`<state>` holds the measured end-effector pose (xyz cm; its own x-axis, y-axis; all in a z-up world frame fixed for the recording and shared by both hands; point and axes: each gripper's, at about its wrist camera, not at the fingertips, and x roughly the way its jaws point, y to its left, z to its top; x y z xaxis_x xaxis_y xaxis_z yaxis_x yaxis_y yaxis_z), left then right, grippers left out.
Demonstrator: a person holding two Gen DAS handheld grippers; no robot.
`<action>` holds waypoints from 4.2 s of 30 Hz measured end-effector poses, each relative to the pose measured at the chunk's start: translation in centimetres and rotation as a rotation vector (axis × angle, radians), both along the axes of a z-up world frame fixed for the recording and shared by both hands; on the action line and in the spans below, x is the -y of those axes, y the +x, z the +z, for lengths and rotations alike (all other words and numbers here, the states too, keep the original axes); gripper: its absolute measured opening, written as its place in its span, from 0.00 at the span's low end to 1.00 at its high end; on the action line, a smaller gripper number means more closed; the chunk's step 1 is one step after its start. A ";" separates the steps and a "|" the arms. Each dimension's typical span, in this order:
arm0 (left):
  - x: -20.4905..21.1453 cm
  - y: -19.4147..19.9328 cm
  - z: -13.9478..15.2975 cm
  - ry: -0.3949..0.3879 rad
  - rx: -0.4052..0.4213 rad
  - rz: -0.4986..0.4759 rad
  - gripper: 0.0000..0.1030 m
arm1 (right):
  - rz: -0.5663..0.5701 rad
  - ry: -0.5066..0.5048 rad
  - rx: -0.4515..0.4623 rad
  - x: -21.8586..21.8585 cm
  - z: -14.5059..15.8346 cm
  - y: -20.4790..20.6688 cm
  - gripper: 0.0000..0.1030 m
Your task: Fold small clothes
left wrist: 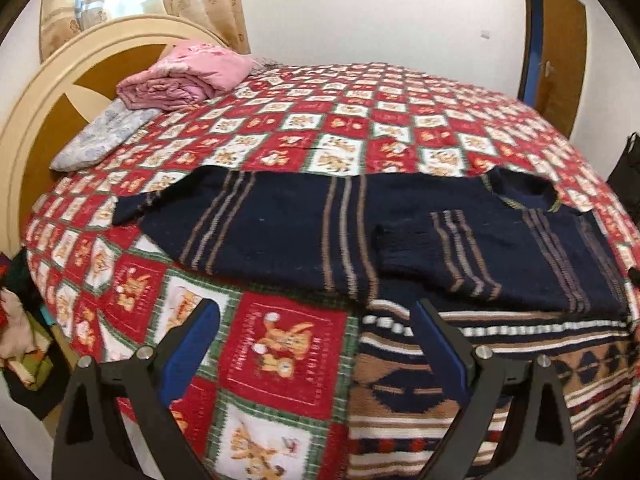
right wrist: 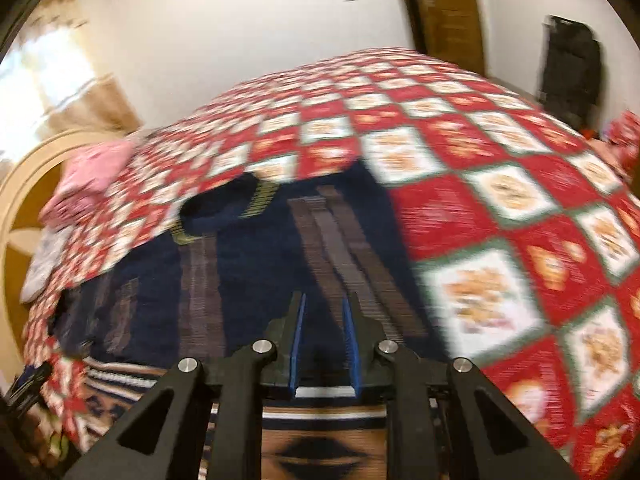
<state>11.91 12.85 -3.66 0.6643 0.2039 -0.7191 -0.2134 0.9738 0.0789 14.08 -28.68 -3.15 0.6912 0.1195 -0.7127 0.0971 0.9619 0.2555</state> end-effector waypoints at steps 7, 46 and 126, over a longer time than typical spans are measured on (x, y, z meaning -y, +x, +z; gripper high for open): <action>-3.2 -0.6 -0.8 0.037 0.052 0.075 0.95 | 0.108 -0.075 0.012 -8.5 -3.6 1.3 0.20; -20.4 9.9 -5.6 -0.455 0.031 0.385 0.11 | 0.139 -0.107 0.101 -9.7 -6.5 0.0 0.37; 2.6 -1.7 -2.5 -0.173 0.031 -0.253 0.76 | 0.002 0.450 0.001 0.2 -6.9 1.0 0.07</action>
